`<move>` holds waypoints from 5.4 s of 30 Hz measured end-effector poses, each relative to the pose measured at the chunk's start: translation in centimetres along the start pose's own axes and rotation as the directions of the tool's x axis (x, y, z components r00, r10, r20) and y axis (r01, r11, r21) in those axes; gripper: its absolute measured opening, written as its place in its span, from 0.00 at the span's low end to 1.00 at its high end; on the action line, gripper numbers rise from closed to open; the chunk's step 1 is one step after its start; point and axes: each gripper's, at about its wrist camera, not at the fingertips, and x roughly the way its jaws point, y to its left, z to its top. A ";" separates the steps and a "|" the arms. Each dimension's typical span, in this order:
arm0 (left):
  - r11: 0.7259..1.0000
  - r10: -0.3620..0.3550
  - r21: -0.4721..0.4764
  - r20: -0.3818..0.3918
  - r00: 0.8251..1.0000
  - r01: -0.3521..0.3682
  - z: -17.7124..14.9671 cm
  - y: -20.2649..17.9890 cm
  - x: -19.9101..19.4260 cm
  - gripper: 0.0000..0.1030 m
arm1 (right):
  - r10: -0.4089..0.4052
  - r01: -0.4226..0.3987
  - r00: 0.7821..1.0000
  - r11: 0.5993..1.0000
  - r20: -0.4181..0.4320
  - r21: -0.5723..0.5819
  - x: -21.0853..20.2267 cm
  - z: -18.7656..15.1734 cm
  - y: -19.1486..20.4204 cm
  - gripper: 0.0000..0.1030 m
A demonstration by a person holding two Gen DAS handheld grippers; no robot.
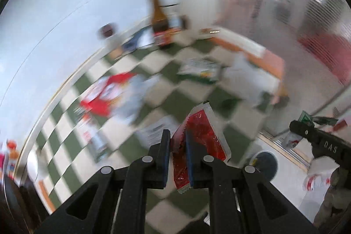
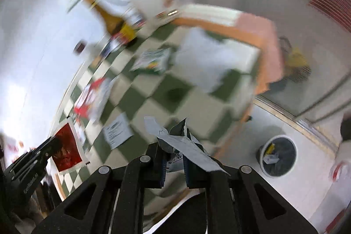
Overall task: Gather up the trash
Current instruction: 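Carry the red packet and white sachet to the bin and release both, then move both tools back over the counter, then grasp the clear plastic wrapper with the left tool while the right tool grasps a white paper sachet, then carry the wrapper and sachet to the bin and open both tools over it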
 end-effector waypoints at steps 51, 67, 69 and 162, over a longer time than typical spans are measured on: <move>0.784 0.020 0.569 -0.423 0.906 0.248 -22.8 -47.1 44.7 1.00 | -0.250 0.408 0.897 0.786 -0.365 0.464 31.7 -24.2 -55.6 1.00; 0.811 -0.074 0.544 -0.273 0.959 0.217 -14.3 -40.3 18.7 1.00 | -0.365 0.435 0.900 0.766 -0.237 0.473 5.7 -18.9 -42.5 1.00; 0.810 -0.096 0.541 -0.256 0.962 0.225 -13.0 -39.5 14.8 1.00 | -0.379 0.436 0.900 0.763 -0.217 0.477 1.8 -18.2 -40.7 1.00; 0.945 -0.228 0.202 -0.163 0.960 0.259 3.5 -13.1 4.3 0.02 | -0.110 0.083 0.987 0.973 0.113 0.215 -5.2 0.1 -15.1 0.02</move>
